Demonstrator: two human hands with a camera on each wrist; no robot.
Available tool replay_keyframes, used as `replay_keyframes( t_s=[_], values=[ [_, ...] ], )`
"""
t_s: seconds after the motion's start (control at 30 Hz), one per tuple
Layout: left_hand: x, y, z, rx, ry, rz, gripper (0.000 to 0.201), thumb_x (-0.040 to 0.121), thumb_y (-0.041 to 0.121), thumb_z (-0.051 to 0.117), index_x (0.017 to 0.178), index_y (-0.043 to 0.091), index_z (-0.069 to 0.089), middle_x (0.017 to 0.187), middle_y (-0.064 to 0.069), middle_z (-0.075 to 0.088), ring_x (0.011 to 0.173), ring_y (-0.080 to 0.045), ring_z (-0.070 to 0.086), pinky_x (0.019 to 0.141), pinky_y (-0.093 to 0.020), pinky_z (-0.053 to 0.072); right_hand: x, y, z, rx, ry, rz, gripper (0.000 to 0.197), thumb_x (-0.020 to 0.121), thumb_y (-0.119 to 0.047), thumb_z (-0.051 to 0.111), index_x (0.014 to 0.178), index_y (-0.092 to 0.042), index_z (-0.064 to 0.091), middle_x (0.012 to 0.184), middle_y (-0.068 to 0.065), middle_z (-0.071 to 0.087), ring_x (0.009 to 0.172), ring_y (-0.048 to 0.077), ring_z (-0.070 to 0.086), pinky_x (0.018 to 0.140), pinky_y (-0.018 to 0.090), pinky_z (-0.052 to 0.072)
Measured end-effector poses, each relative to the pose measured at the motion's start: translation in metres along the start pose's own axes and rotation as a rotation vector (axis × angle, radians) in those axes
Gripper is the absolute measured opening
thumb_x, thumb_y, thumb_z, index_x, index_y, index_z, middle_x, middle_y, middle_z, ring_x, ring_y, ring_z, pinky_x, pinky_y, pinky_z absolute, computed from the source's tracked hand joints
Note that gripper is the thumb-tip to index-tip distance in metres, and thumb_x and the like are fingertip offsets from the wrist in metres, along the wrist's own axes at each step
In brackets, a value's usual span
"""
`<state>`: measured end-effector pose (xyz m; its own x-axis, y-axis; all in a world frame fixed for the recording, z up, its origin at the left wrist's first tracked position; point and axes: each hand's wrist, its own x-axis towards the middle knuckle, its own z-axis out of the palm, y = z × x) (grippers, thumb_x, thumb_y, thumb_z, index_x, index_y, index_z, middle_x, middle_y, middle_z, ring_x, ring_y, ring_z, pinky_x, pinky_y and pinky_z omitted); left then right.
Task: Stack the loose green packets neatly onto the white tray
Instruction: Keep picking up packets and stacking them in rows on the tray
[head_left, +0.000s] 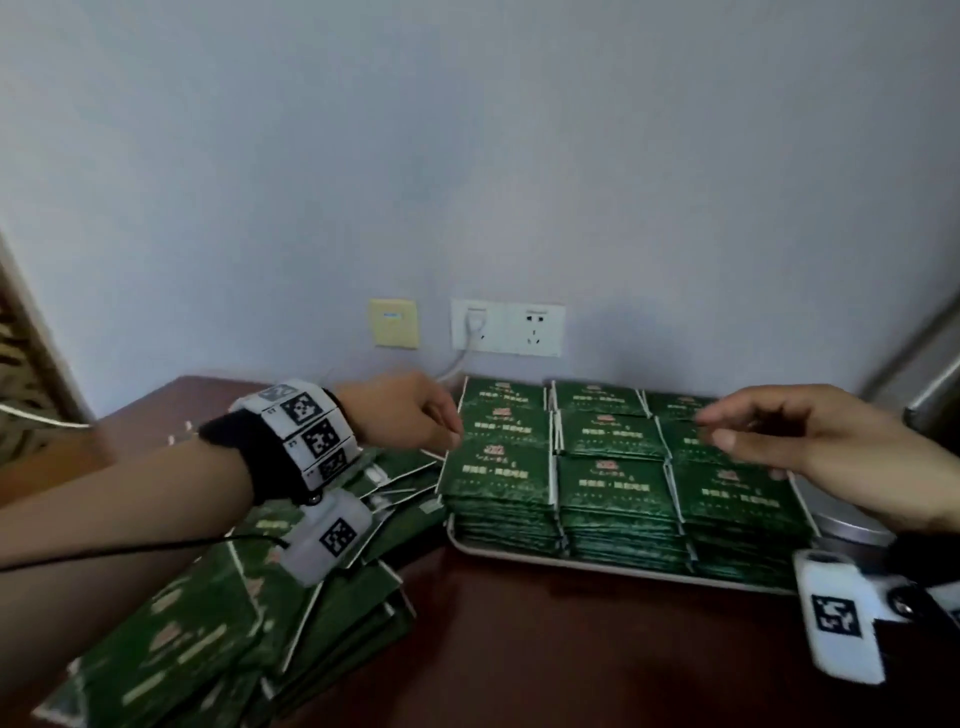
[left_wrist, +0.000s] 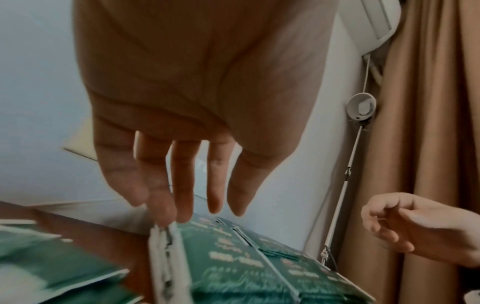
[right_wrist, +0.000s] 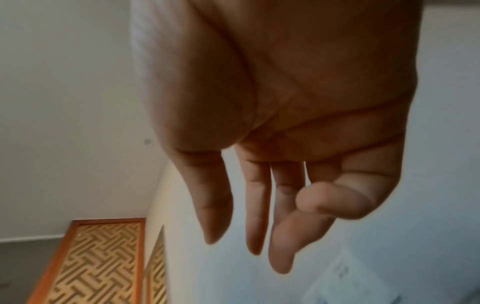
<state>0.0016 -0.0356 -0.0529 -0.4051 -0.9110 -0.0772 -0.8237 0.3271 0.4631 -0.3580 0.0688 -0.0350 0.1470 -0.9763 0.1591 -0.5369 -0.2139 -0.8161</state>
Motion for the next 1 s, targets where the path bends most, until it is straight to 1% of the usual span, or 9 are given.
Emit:
replay_keyframes(
  t_s=[0.1,0.2,0.37,0.47,0.57,0.63,0.77,0.93,1.0],
  values=[
    [-0.053,-0.035,0.000,0.096,-0.023,-0.051,0.009,0.085,0.033,0.075,0.090,0.025,0.075,0.083,0.011,0.072,0.076,-0.008,0.066,0.075,-0.029,0.055,-0.011,-0.036,0.061,-0.009,-0.155,0.008,0.024,0.072,-0.037,0.073,0.095,-0.031,0.078,0.085,-0.001,0.074,0.073,0.005,0.065,0.059,0.022,0.049],
    [-0.099,-0.062,0.002,0.197,-0.069,-0.121,0.020,0.087,0.037,0.073,0.102,0.024,0.073,0.084,0.016,0.065,0.080,-0.010,0.062,0.070,-0.023,0.048,-0.007,-0.058,0.124,-0.039,-0.268,0.024,0.018,0.082,-0.029,0.075,0.099,-0.025,0.076,0.082,0.000,0.075,0.074,0.009,0.068,0.060,0.023,0.051],
    [-0.161,-0.112,0.003,0.294,-0.024,-0.308,0.058,0.077,0.048,0.079,0.127,0.025,0.060,0.123,0.002,0.061,0.104,-0.017,0.057,0.091,-0.030,0.049,0.007,-0.079,0.225,0.013,-0.368,0.063,0.012,0.086,-0.023,0.076,0.097,-0.019,0.075,0.084,0.004,0.071,0.071,0.011,0.064,0.059,0.025,0.051],
    [-0.190,-0.138,0.012,0.346,-0.016,-0.409,0.081,0.073,0.056,0.079,0.140,0.023,0.047,0.137,-0.002,0.056,0.122,-0.023,0.055,0.100,-0.033,0.047,0.015,-0.088,0.279,-0.080,-0.398,0.070,0.026,0.083,-0.031,0.079,0.104,-0.018,0.072,0.093,0.000,0.068,0.076,0.011,0.064,0.069,0.030,0.058],
    [-0.209,-0.157,0.025,0.338,-0.056,-0.486,0.089,0.067,0.065,0.077,0.138,0.021,0.045,0.132,-0.003,0.060,0.117,-0.024,0.059,0.097,-0.034,0.049,0.021,-0.101,0.318,-0.205,-0.444,0.107,0.052,0.081,-0.037,0.079,0.124,-0.018,0.057,0.102,-0.003,0.060,0.081,0.013,0.066,0.070,0.028,0.059],
    [-0.215,-0.163,0.026,0.307,-0.089,-0.500,0.087,0.067,0.065,0.078,0.136,0.021,0.047,0.132,-0.001,0.060,0.117,-0.023,0.058,0.096,-0.032,0.047,0.026,-0.106,0.334,-0.226,-0.456,0.142,0.063,0.079,-0.036,0.081,0.130,-0.018,0.048,0.104,-0.004,0.058,0.083,0.013,0.066,0.064,0.023,0.056],
    [-0.216,-0.164,0.025,0.290,-0.097,-0.496,0.086,0.067,0.056,0.083,0.138,0.025,0.046,0.134,0.000,0.058,0.119,-0.022,0.057,0.094,-0.031,0.047,0.034,-0.099,0.349,-0.320,-0.374,0.136,0.082,0.069,-0.033,0.088,0.134,-0.020,0.041,0.129,0.006,0.052,0.113,0.024,0.056,0.089,0.032,0.050],
    [-0.215,-0.163,0.030,0.167,-0.031,-0.484,0.091,0.058,0.045,0.091,0.136,0.035,0.045,0.130,0.000,0.049,0.112,-0.021,0.055,0.092,-0.034,0.052,0.033,-0.091,0.345,-0.125,-0.310,0.136,0.049,0.076,-0.005,0.080,0.116,-0.023,0.059,0.117,0.003,0.060,0.104,0.020,0.061,0.082,0.030,0.054],
    [-0.216,-0.165,0.035,0.043,0.032,-0.473,0.087,0.061,0.034,0.093,0.133,0.041,0.044,0.123,0.001,0.041,0.108,-0.021,0.053,0.091,-0.032,0.052,0.031,-0.088,0.336,-0.032,-0.294,0.130,0.046,0.078,0.006,0.071,0.114,-0.023,0.066,0.116,0.005,0.063,0.098,0.021,0.065,0.078,0.031,0.057]
  ],
)
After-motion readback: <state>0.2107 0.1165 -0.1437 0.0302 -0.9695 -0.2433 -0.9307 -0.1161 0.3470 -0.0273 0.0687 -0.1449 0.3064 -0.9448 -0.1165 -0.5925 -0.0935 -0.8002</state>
